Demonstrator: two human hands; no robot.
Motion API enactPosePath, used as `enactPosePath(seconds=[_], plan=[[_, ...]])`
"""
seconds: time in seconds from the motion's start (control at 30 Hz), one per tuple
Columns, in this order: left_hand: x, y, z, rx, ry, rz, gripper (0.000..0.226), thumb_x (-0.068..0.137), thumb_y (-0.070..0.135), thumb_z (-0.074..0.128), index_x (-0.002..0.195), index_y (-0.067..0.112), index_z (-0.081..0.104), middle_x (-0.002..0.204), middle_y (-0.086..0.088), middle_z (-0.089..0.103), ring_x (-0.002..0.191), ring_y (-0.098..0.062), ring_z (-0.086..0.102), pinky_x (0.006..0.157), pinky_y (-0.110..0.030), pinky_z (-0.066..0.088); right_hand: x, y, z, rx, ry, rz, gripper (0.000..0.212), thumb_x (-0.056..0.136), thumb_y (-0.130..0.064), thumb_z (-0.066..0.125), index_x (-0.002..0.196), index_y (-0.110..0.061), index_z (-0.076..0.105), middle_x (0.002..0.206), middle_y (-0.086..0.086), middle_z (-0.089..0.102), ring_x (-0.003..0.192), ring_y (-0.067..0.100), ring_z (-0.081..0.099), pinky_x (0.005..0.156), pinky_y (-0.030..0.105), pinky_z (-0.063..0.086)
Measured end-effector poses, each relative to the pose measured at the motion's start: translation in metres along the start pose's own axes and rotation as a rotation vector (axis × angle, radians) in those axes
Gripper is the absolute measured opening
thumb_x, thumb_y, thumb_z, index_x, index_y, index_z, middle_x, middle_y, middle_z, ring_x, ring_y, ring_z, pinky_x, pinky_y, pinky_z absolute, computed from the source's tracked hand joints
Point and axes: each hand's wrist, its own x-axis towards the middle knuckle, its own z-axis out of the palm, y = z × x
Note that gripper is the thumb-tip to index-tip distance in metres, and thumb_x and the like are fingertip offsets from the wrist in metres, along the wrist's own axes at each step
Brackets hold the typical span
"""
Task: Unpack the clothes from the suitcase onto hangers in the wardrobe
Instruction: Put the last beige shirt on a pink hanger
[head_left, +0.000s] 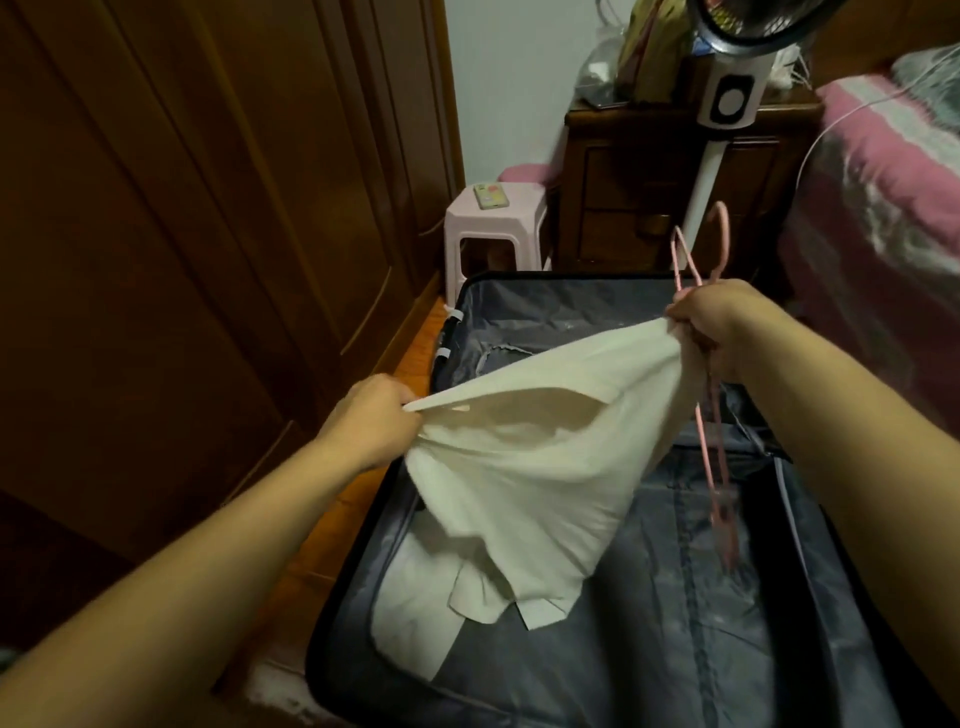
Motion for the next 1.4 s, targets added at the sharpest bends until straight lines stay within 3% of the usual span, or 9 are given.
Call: enactPosePath(seconds=[0.2,0.33,0.43,0.6,0.8,0.97,1.03,1.17,1.4], plan=[[-0.031,-0.045,0.04,-0.475,-0.184,-0.393,0.02,0.096,0.027,0.054,0.095,0.012,0.067,0.077,-0.009,0.071,0.062,-0.027,0.069,0.054,-0.034,0.052,0.007,0.04,0.003,-0.305,0.075,0.009,0.017,0.094,-0.009,0.058,0.109,-0.005,0.065,0.095,0.021,0.063,0.078,0.035,0.062,0.061,0.036,0.052],[-0.034,-0.031,0.052,-0.949,-0.129,-0.422,0.027,0.104,0.013,0.042,0.111,0.011,0.067,0.089,-0.013,0.074,0.068,-0.022,0.071,0.075,-0.038,0.062,-0.006,0.079,0.014,-0.506,-0.22,-0.08,0.023,0.091,0.001,0.062,0.074,-0.013,0.066,0.072,0.013,0.06,0.066,0.027,0.059,0.066,0.042,0.057],[-0.024,-0.024,0.056,-1.108,-0.139,-0.498,0.031,0.099,0.001,0.04,0.111,0.005,0.068,0.061,-0.004,0.062,0.055,-0.014,0.06,0.085,-0.04,0.061,-0.015,0.086,0.017,-0.669,-0.294,-0.33,0.012,0.088,-0.01,0.072,0.082,-0.021,0.072,0.074,0.0,0.066,0.061,0.011,0.056,0.06,0.025,0.05],[-0.018,-0.035,0.062,-0.833,-0.029,-0.555,0.034,0.096,-0.003,0.031,0.11,0.002,0.061,0.06,-0.012,0.06,0.045,-0.019,0.055,0.044,-0.025,0.042,-0.044,0.074,0.028,-0.547,-0.28,-0.58,0.021,0.092,-0.015,0.067,0.072,-0.016,0.069,0.067,-0.003,0.069,0.063,0.01,0.055,0.068,0.032,0.044],[-0.014,-0.036,0.065,-0.586,-0.182,-0.547,0.033,0.093,0.001,0.032,0.114,-0.002,0.058,0.071,-0.019,0.056,0.044,-0.022,0.046,0.043,-0.033,0.049,-0.086,0.066,0.052,-0.778,-0.38,-0.773,0.021,0.092,-0.022,0.066,0.071,-0.02,0.063,0.064,-0.005,0.063,0.068,0.017,0.06,0.07,0.037,0.046],[-0.017,-0.025,0.06,-0.414,-0.18,-0.443,0.028,0.101,0.003,0.035,0.08,-0.001,0.053,0.064,-0.02,0.056,0.043,-0.028,0.057,0.033,-0.026,0.039,-0.098,0.068,0.071,-0.785,-0.388,-0.842,0.016,0.093,-0.024,0.064,0.078,-0.025,0.061,0.071,0.001,0.067,0.077,0.028,0.064,0.074,0.044,0.049],[-0.016,-0.019,0.056,-0.313,-0.228,-0.37,0.023,0.097,0.0,0.043,0.091,-0.005,0.065,0.062,-0.014,0.061,0.055,-0.022,0.066,0.04,-0.031,0.046,-0.104,0.07,0.078,-0.786,-0.417,-0.834,0.013,0.094,-0.025,0.063,0.081,-0.024,0.063,0.071,-0.001,0.067,0.08,0.028,0.065,0.074,0.043,0.05],[-0.027,0.0,0.051,-0.073,-0.18,-0.207,0.03,0.101,0.01,0.04,0.12,0.009,0.063,0.122,-0.013,0.063,0.112,-0.034,0.061,0.084,-0.039,0.048,-0.111,0.073,0.095,-0.822,-0.305,-0.949,0.01,0.095,-0.031,0.058,0.092,-0.022,0.063,0.08,0.004,0.068,0.084,0.035,0.064,0.067,0.04,0.049],[-0.018,-0.022,0.036,0.16,0.062,-0.219,0.036,0.103,0.028,0.026,0.11,0.019,0.06,0.114,-0.01,0.062,0.098,-0.033,0.059,0.077,-0.038,0.041,-0.103,0.046,0.076,-0.703,-0.144,-0.908,0.018,0.09,-0.033,0.061,0.081,-0.017,0.063,0.067,0.001,0.061,0.076,0.034,0.059,0.067,0.039,0.044]])
